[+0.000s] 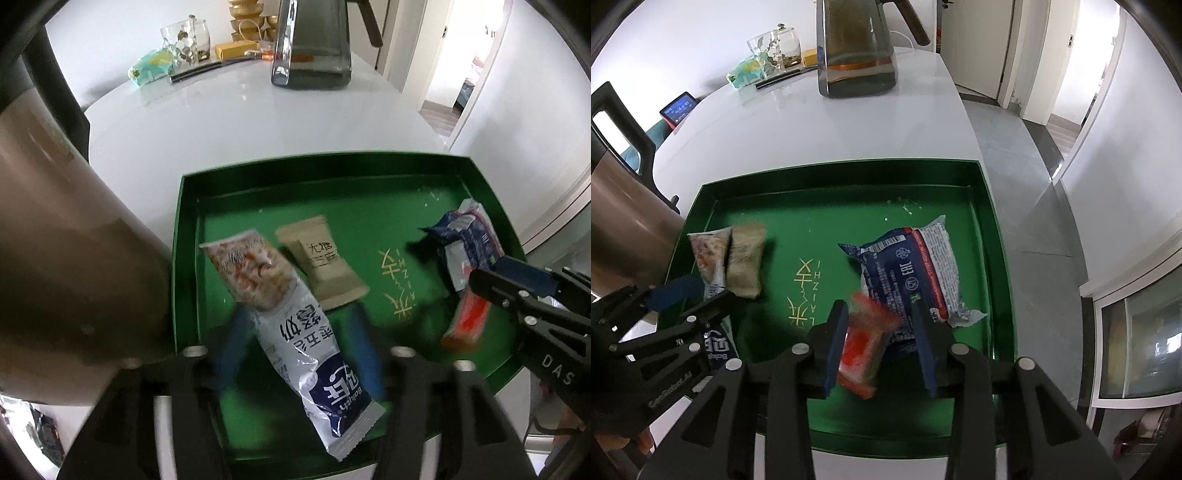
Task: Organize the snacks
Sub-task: 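Open the left gripper to drop the white-blue bag while the right gripper releases the orange packet, then move both open tools back to the remaining snack packets on the table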
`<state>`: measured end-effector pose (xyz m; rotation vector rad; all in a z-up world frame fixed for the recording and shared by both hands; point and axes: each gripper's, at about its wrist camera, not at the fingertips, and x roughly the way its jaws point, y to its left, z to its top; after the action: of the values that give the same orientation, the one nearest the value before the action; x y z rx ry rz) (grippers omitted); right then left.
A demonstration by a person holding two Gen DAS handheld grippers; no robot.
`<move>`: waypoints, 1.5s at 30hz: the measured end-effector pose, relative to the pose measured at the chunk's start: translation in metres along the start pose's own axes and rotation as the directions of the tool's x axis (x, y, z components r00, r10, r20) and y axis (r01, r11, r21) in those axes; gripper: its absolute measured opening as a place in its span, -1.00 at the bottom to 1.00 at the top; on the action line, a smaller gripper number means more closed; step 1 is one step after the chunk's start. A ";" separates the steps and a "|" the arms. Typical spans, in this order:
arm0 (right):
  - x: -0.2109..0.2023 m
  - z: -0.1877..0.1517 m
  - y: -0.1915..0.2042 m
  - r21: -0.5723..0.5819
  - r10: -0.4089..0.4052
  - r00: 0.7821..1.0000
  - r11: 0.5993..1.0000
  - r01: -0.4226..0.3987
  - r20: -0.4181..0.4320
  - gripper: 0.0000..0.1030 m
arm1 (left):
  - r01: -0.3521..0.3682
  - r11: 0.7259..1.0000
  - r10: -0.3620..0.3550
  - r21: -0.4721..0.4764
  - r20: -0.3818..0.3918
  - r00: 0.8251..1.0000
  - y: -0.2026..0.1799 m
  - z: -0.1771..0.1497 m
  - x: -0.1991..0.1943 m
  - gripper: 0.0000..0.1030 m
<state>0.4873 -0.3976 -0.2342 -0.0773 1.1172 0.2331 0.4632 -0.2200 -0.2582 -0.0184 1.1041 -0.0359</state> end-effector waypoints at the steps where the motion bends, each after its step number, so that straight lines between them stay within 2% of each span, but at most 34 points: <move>1: -0.001 0.000 0.000 0.002 -0.001 1.000 1.000 0.001 0.002 -0.34 | 0.000 1.000 0.000 0.000 0.006 1.000 0.000 0.000 -0.001 0.21; 2: -0.002 0.000 -0.001 0.005 -0.002 1.000 1.000 0.002 0.004 -0.28 | -0.001 1.000 0.001 -0.001 0.009 1.000 0.001 0.000 -0.002 0.21; 4: -0.003 0.000 -0.003 0.013 -0.001 1.000 1.000 0.001 0.010 0.11 | -0.006 1.000 0.006 -0.005 0.011 1.000 0.001 -0.001 -0.003 0.23; 6: -0.007 0.000 -0.006 0.030 0.009 1.000 1.000 -0.009 0.019 0.14 | -0.012 1.000 0.012 -0.001 0.010 1.000 0.001 -0.003 -0.002 0.29; 8: -0.010 0.001 -0.009 0.052 0.019 0.999 0.998 -0.021 0.033 0.36 | -0.016 1.000 0.016 0.000 0.009 1.000 0.000 -0.005 -0.002 0.30; 9: -0.011 0.001 -0.010 0.062 0.021 0.999 0.998 -0.023 0.038 0.67 | -0.021 1.000 0.021 0.001 0.008 1.000 0.000 -0.005 -0.002 0.40; 10: -0.012 0.002 -0.012 0.073 0.025 0.999 0.997 -0.028 0.043 0.89 | -0.029 1.000 0.029 0.007 0.004 1.000 -0.001 -0.006 -0.002 0.49; 12: -0.014 0.002 -0.014 0.090 0.043 0.998 0.995 -0.047 0.046 1.00 | -0.037 0.999 0.037 0.016 0.003 0.999 -0.003 -0.007 -0.003 0.75; 15: -0.016 0.000 -0.015 0.102 0.045 0.997 0.993 -0.051 0.058 1.00 | -0.046 0.999 0.045 0.018 0.014 0.999 -0.004 -0.008 -0.006 0.93; 17: -0.017 -0.001 -0.014 0.106 0.040 0.997 0.993 -0.047 0.071 1.00 | -0.046 0.999 0.046 0.020 0.015 0.999 -0.005 -0.010 -0.007 0.95; 24: -0.025 -0.004 -0.015 0.117 0.027 0.994 0.992 -0.039 0.107 1.00 | -0.031 0.999 0.031 0.021 0.017 0.999 -0.010 -0.013 -0.011 0.96; 33: -0.043 -0.014 -0.009 0.099 0.013 0.994 0.995 -0.023 0.107 1.00 | -0.005 0.999 0.004 0.034 0.038 0.999 -0.016 -0.022 -0.032 0.96; 39: -0.068 -0.026 -0.003 0.104 0.000 0.993 0.995 -0.013 0.120 1.00 | 0.010 0.999 -0.013 0.045 0.065 0.998 -0.013 -0.038 -0.060 0.96; 45: -0.095 -0.047 0.018 0.088 -0.006 0.990 0.996 -0.007 0.141 1.00 | 0.021 0.999 -0.023 0.028 0.079 0.997 0.005 -0.068 -0.091 0.96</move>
<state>0.4019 -0.4026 -0.1688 0.0181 0.9848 0.1862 0.3613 -0.2112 -0.2078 -0.0072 1.0242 -0.0694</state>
